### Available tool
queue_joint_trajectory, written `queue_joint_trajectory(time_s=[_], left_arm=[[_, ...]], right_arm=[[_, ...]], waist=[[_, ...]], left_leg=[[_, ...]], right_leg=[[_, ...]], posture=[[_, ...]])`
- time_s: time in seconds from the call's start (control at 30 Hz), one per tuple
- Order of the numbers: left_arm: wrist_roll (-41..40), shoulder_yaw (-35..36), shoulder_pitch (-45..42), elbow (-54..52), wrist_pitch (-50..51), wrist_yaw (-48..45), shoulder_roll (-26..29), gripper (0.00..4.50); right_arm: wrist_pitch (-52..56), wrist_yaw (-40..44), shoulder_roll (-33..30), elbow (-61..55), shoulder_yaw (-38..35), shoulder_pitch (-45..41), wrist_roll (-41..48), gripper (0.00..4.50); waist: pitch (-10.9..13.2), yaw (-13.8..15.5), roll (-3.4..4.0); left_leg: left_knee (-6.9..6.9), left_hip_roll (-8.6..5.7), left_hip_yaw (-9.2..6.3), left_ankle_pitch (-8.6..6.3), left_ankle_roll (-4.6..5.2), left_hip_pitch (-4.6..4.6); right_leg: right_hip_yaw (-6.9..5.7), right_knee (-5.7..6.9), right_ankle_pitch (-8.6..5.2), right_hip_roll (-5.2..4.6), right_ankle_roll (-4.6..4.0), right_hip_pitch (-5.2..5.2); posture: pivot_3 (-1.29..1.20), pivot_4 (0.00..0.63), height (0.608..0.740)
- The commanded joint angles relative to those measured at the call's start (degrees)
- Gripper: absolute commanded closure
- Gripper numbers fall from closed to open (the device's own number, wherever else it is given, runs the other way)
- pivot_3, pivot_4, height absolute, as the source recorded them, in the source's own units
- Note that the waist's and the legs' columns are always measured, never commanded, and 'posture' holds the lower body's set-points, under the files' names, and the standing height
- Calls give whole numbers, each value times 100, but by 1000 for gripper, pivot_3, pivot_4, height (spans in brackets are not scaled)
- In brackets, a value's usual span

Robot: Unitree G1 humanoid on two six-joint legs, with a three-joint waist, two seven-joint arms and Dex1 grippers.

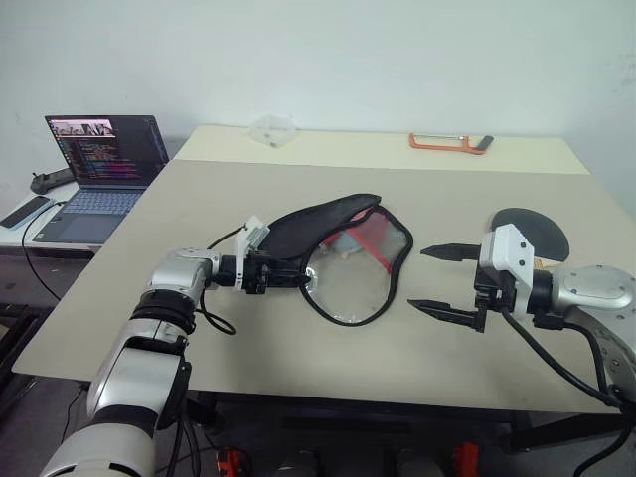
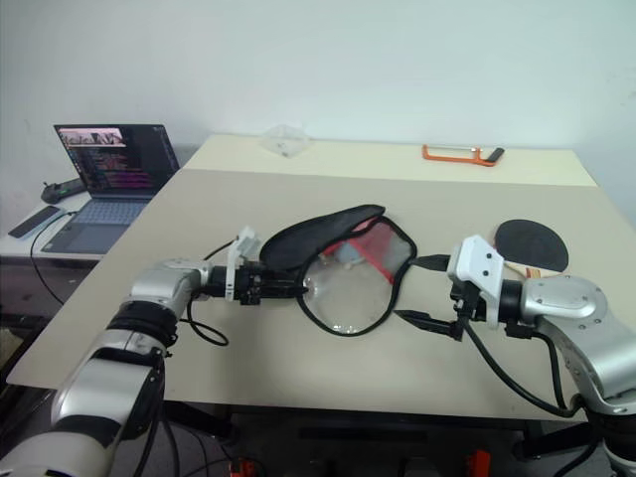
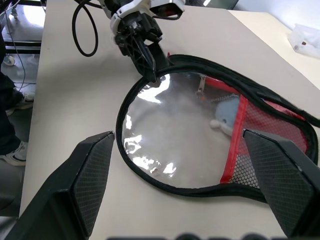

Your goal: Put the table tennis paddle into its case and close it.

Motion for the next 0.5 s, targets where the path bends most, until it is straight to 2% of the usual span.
queue_joint_trajectory(time_s=[0.03, 0.07, 0.33, 0.5], left_arm=[[7, 298, 201, -344, -25, 171, 188, 227], [34, 380, 324, -461, -92, 333, 232, 45], [-48, 746, 1745, -1810, -1, 480, 804, 45], [-394, 1353, 2630, -2727, 80, 723, 1023, 45]], right_arm=[[8, -4, -2, -99, -92, -122, 110, 0], [11, 3, 2, -86, -84, -137, 114, 0], [6, 35, 78, 63, 12, -293, 107, 0], [187, -197, 387, 287, 93, -578, 154, 0]], waist=[[0, -12, 0], [0, -19, 0], [0, -68, 0], [0, -138, 2]], left_leg=[[0, 0, 0, 0, 0, 0], [0, 0, 0, 0, 0, 0], [0, 2, -3, 0, 0, 1], [-1, 6, -4, 0, 0, 6]], right_leg=[[0, 0, 0, 0, 0, 0], [0, 0, 0, 0, 0, 0], [10, 2, 0, -1, -1, 0], [15, 3, 1, -3, -1, 2]], posture=[[0, 150, 740], [0, 150, 740], [0, 150, 740], [0, 150, 740]])
